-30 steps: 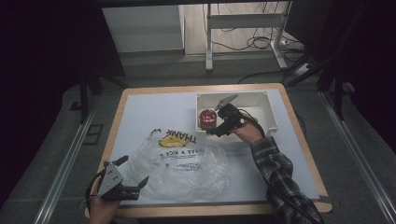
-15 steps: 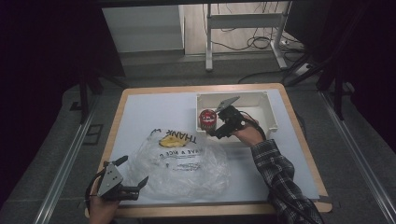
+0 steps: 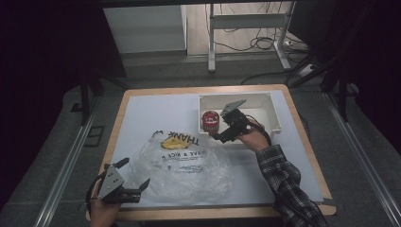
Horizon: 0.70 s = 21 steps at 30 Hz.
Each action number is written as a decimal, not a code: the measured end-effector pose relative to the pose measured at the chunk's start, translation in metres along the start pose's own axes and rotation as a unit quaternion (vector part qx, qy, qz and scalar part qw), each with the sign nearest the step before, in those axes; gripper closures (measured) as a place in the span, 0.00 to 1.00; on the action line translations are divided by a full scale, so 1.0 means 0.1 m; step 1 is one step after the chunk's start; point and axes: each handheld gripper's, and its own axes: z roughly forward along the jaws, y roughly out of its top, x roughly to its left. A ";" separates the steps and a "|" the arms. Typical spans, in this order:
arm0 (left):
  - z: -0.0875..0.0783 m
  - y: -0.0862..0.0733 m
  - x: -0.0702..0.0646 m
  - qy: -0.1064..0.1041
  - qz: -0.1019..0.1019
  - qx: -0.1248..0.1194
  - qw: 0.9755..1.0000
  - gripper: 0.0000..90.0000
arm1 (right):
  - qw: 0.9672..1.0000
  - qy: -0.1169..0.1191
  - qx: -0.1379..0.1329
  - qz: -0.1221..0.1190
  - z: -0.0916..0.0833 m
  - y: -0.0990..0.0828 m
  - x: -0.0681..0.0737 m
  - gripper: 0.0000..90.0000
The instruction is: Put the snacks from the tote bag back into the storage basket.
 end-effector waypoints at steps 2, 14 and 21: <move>0.00 0.00 0.00 0.000 0.000 0.000 1.000 0.02 | 1.000 -0.001 -0.004 0.001 -0.02 -0.01 0.00 0.06; -0.01 0.00 0.00 0.001 0.001 0.000 1.000 0.02 | 1.000 -0.001 -0.018 0.001 -0.08 -0.03 0.10 0.06; -0.02 0.00 0.01 0.002 0.000 -0.001 1.000 0.02 | 1.000 0.001 -0.023 -0.003 -0.11 -0.05 0.18 0.06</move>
